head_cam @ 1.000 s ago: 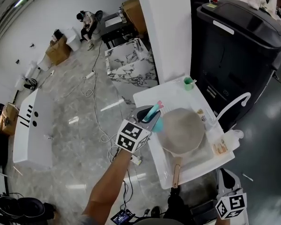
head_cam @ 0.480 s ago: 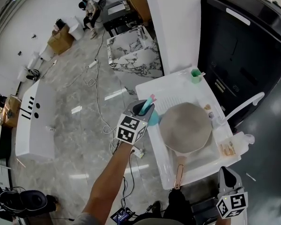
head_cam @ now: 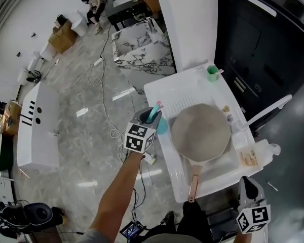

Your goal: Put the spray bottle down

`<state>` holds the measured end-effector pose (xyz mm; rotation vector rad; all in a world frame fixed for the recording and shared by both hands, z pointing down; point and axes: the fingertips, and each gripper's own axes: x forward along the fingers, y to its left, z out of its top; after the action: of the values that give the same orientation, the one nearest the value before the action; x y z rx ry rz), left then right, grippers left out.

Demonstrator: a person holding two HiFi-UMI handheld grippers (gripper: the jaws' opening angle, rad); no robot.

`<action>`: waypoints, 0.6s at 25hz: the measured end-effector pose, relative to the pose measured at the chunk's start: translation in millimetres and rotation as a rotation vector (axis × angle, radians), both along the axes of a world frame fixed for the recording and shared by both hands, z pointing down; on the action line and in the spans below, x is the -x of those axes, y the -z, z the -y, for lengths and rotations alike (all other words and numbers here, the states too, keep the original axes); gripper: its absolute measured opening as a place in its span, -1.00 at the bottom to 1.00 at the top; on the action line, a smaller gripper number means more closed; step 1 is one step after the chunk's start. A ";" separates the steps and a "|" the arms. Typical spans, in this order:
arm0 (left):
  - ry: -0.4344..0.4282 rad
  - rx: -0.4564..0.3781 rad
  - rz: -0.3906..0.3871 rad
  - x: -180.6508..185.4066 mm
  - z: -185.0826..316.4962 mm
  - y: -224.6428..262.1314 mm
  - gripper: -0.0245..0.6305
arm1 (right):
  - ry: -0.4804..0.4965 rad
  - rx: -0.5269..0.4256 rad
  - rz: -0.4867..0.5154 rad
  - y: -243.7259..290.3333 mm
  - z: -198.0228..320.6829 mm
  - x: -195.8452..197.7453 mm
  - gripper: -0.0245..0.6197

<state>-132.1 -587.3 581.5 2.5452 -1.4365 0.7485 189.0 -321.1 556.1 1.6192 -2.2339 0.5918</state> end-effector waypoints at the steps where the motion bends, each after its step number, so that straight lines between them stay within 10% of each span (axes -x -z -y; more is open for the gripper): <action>1: 0.005 0.005 -0.002 0.9 -0.4 -4.3 -0.66 | 0.000 0.004 0.001 -2.6 0.4 -0.6 -0.92; 15: 0.023 0.012 -0.026 -4.6 -10.0 -29.1 -0.66 | 0.007 0.034 0.010 -17.9 5.6 0.4 -0.92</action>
<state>-127.5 -577.3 610.6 2.5154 -1.4461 0.7157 188.6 -326.7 574.0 1.5945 -2.2233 0.6339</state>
